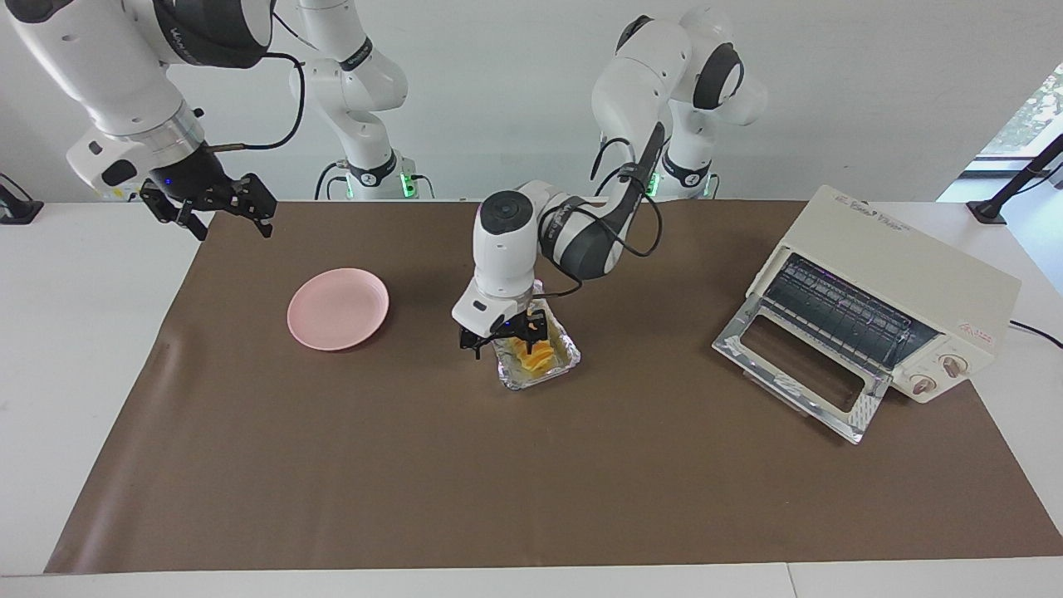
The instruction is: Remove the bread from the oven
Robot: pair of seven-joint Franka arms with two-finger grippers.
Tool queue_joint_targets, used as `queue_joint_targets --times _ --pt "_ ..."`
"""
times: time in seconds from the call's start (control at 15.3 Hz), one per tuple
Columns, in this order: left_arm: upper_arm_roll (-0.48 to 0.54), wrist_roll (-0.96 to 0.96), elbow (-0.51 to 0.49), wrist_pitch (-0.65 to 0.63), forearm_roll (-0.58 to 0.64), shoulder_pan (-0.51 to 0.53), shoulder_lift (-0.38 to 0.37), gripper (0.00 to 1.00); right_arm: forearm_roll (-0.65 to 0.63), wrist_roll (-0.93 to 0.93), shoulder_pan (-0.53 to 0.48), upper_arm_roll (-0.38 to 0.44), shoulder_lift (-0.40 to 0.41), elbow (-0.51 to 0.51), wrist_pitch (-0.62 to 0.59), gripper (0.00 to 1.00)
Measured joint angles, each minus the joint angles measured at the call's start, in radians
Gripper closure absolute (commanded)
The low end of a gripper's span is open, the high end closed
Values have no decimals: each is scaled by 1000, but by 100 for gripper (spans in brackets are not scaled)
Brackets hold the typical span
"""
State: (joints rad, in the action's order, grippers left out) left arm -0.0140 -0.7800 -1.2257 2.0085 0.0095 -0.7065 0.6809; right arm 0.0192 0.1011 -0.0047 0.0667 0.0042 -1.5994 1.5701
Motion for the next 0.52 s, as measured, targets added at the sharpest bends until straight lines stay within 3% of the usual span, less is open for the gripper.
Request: queue_joint_targets --times 0.33,0.52 --pt "7 111 -13 -213 -1 134 -181 0 1 -2 69 -11 3 -6 32 0" --pt "10 131 -68 -270 -1 232 -297 0 3 -3 170 -16 37 -13 91 0"
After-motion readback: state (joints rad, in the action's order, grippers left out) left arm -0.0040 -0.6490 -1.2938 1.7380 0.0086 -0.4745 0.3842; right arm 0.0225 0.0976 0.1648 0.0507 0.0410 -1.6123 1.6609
